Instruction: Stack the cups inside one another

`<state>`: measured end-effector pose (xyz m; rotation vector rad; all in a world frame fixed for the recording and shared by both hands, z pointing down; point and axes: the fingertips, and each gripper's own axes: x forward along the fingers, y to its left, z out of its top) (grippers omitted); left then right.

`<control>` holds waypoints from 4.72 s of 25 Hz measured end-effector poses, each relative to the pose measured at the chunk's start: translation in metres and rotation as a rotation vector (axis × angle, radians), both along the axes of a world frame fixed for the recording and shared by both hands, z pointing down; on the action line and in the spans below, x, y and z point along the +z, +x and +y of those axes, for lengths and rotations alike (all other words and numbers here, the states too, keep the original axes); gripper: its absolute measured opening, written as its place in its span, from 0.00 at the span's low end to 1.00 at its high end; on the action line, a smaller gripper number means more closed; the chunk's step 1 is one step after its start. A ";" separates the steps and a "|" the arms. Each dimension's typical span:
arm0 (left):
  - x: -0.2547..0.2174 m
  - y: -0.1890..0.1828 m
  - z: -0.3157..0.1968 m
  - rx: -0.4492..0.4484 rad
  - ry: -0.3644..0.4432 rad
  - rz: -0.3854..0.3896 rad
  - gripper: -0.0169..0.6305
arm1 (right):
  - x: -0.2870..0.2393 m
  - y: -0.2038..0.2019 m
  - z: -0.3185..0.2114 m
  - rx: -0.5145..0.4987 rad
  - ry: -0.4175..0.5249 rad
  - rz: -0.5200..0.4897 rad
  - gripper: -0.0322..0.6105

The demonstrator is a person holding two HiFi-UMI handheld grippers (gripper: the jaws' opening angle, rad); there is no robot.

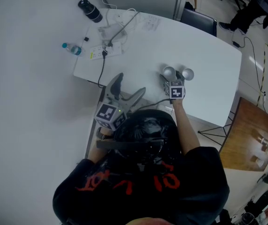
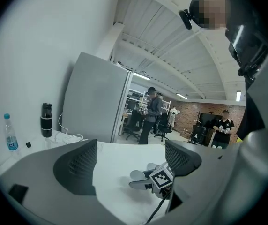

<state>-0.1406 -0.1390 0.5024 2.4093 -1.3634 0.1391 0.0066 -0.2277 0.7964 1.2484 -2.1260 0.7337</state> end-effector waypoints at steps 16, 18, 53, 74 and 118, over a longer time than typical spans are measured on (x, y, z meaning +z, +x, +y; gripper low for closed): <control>0.005 -0.014 -0.007 -0.024 -0.045 0.108 0.51 | -0.019 0.002 0.045 0.050 -0.019 -0.104 0.62; 0.005 -0.011 -0.008 -0.013 -0.048 0.119 0.49 | -0.026 0.007 0.053 0.078 -0.014 -0.126 0.62; 0.007 0.024 -0.015 0.140 -0.040 0.109 0.03 | -0.186 0.077 0.065 0.277 0.275 -0.259 0.62; 0.001 0.040 0.009 0.326 -0.012 0.179 0.07 | -0.191 0.107 0.021 0.268 0.328 -0.213 0.62; 0.003 0.057 0.030 0.360 -0.012 0.210 0.37 | -0.064 0.115 -0.006 0.184 0.153 -0.023 0.65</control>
